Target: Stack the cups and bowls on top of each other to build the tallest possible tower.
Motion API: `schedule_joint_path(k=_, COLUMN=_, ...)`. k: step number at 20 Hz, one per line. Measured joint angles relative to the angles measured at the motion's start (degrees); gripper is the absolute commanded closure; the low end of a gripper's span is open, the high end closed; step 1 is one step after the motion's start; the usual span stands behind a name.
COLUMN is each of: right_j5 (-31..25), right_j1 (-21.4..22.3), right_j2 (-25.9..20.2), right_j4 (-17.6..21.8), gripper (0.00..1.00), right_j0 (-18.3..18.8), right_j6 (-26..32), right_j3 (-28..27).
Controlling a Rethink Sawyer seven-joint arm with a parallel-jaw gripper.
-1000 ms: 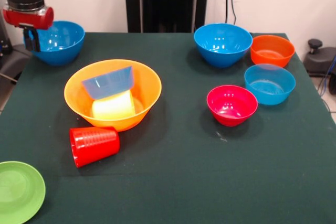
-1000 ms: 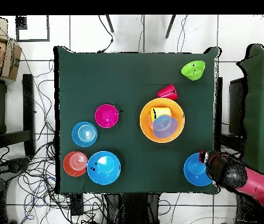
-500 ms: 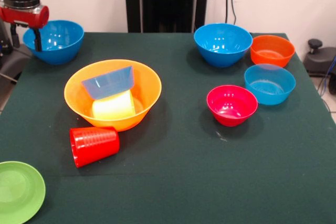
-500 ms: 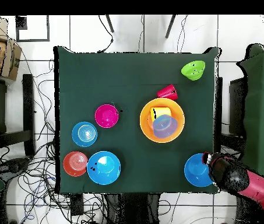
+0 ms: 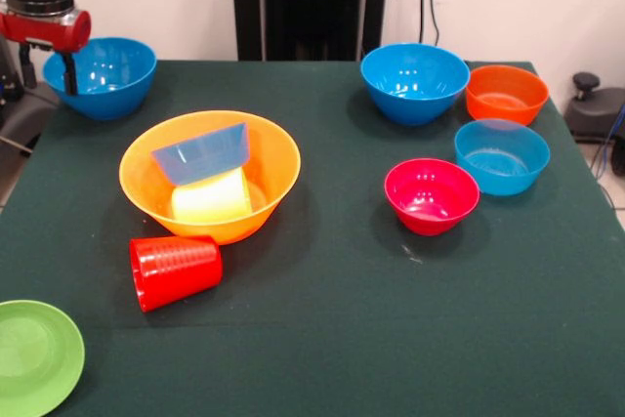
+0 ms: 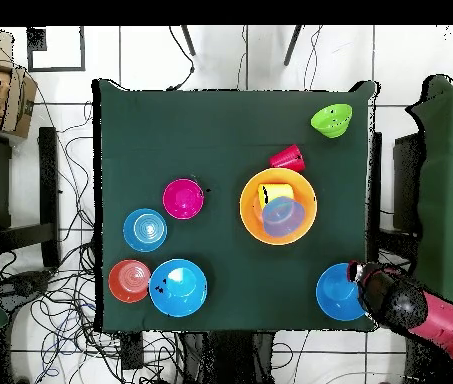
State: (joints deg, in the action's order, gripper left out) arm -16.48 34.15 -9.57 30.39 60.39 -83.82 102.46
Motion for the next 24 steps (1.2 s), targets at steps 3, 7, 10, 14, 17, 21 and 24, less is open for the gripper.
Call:
schedule_joint_path(k=3, right_j5=0.0, right_j1=0.8, right_j2=0.5, right_j4=0.0, gripper=0.00, right_j0=-0.3, right_j6=0.0, right_j3=0.6)
schedule_joint_path(k=7, right_j5=0.0, right_j1=4.2, right_j2=1.0, right_j4=-0.2, gripper=0.00, right_j0=-0.5, right_j6=0.0, right_j3=3.4)
schedule_joint_path(k=10, right_j5=0.0, right_j1=7.3, right_j2=1.3, right_j4=-0.7, gripper=0.00, right_j0=-0.5, right_j6=0.0, right_j3=5.7)
schedule_joint_path(k=14, right_j5=0.0, right_j1=10.4, right_j2=1.5, right_j4=-1.3, gripper=0.00, right_j0=-0.6, right_j6=0.0, right_j3=7.8)
schedule_joint_path(k=17, right_j5=0.0, right_j1=12.0, right_j2=1.4, right_j4=-1.4, gripper=0.00, right_j0=-0.5, right_j6=0.0, right_j3=8.8)
schedule_joint_path(k=21, right_j5=-0.1, right_j1=13.2, right_j2=0.5, right_j4=-1.0, gripper=0.00, right_j0=0.3, right_j6=0.0, right_j3=9.4)
schedule_joint_path(k=24, right_j5=-0.9, right_j1=13.6, right_j2=-1.2, right_j4=1.0, gripper=0.00, right_j0=1.1, right_j6=0.0, right_j3=9.5)
